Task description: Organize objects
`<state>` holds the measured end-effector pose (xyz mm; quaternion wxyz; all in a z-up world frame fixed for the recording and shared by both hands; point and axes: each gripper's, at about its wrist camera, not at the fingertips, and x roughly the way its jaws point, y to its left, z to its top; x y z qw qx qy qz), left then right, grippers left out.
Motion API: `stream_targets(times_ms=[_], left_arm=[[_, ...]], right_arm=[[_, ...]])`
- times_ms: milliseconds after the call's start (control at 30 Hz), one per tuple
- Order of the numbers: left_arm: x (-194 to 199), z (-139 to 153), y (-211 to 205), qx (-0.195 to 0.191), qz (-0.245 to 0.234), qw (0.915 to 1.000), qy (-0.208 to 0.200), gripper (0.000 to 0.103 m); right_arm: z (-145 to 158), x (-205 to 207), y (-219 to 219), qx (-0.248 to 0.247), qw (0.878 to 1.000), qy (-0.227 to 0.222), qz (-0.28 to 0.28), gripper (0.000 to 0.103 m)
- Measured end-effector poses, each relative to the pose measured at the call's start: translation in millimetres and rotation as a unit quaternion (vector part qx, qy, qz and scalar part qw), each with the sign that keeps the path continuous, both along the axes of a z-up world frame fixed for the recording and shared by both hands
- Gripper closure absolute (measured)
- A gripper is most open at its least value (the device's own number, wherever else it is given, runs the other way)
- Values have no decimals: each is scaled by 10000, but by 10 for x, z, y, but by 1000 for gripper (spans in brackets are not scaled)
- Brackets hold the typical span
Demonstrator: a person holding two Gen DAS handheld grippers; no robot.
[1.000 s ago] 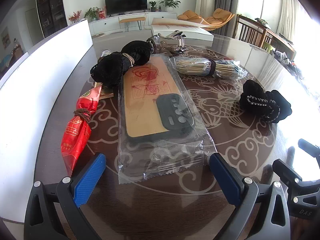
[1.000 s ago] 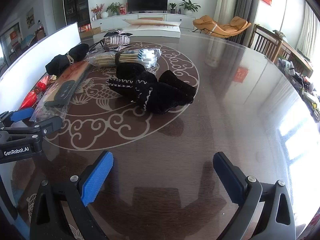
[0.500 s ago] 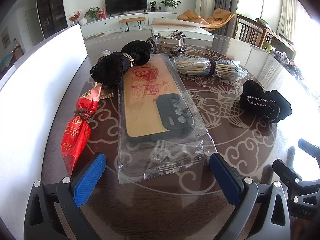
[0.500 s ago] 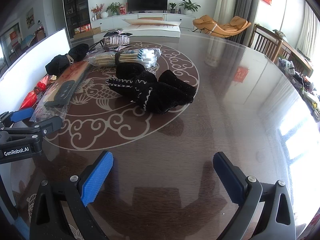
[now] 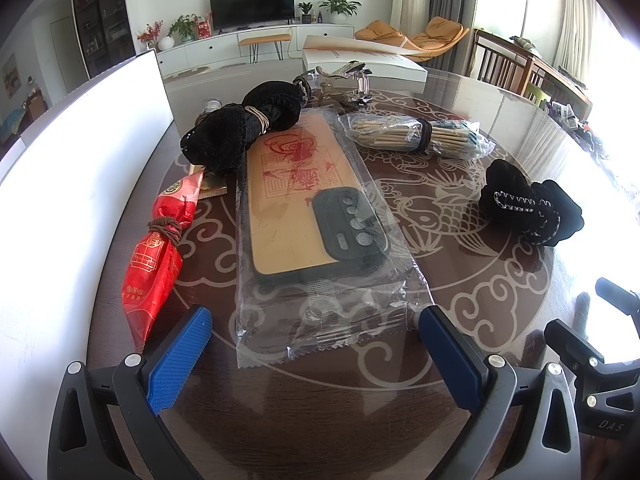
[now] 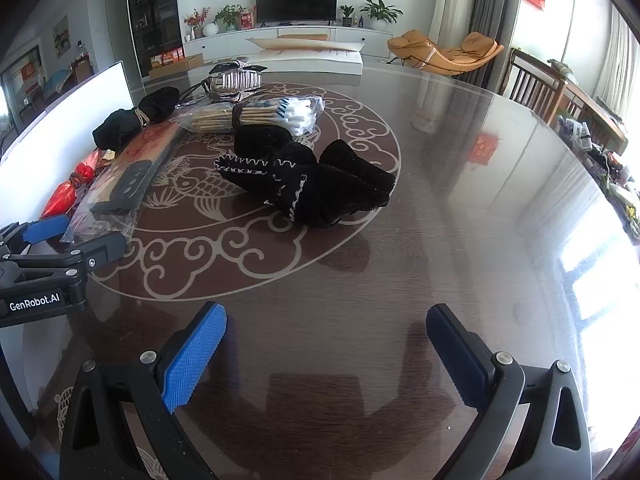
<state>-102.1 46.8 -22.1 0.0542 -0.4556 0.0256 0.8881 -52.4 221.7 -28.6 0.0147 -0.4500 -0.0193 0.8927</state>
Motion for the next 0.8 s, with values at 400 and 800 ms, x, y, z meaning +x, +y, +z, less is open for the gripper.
stream_targets(times_ms=[400, 800], left_arm=[[0, 0, 0, 0, 0, 10000, 0, 0], [2, 0, 1, 1, -1, 10000, 0, 0]], right_arm=[[8, -1, 0, -8, 10000, -1, 3, 2], [18, -7, -4, -18, 10000, -4, 8, 2]])
